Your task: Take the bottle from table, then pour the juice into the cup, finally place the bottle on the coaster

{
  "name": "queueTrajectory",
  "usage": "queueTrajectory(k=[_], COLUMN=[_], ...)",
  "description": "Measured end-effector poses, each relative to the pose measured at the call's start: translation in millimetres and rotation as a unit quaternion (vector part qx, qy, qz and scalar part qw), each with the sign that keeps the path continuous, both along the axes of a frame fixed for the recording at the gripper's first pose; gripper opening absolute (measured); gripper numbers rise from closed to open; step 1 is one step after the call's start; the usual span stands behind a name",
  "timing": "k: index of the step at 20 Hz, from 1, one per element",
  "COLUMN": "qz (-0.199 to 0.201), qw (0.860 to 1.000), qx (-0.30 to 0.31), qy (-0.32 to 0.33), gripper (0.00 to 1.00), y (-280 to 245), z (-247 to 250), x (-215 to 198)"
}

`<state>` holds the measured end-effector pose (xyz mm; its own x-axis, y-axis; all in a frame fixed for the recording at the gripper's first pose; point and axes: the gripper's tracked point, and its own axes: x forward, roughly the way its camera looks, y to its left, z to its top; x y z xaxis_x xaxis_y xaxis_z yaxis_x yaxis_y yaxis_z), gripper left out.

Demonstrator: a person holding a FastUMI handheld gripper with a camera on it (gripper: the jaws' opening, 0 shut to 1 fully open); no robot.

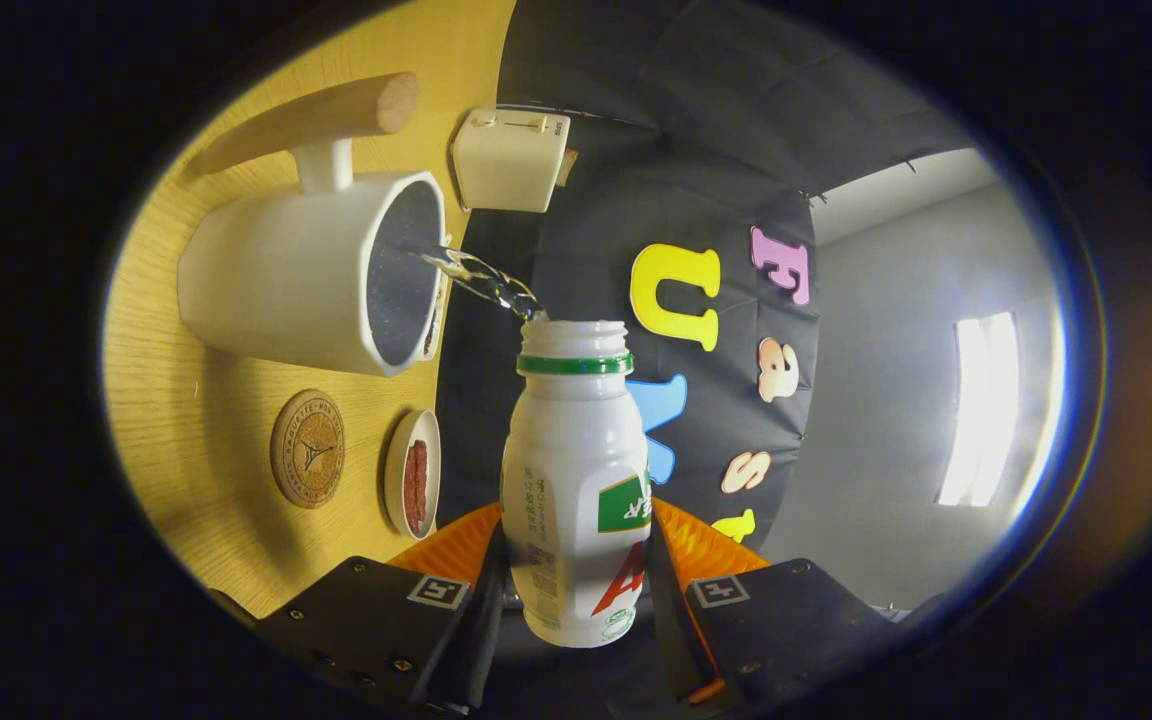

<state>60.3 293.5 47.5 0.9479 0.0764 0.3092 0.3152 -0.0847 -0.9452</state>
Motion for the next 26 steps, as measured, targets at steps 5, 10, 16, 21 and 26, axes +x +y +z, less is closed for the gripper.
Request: queueTrajectory(k=[5, 10, 16, 21, 26], qz=[-0.001, -0.002, -0.006, -0.007, -0.007], qw=[1.000, 1.000, 1.000, 1.000, 0.999], qx=[-0.005, -0.010, -0.014, -0.020, -0.029], qy=[-0.006, -0.013, -0.018, -0.024, -0.030], gripper=[0.66, 0.66, 0.66, 0.66, 0.66], y=[0.0, -0.1, -4.2, -3.5, -2.6], z=[0.8, 1.4, 2.9, 4.0, 4.8], x=[0.3, -0.2, 2.2, 2.0, 0.3])
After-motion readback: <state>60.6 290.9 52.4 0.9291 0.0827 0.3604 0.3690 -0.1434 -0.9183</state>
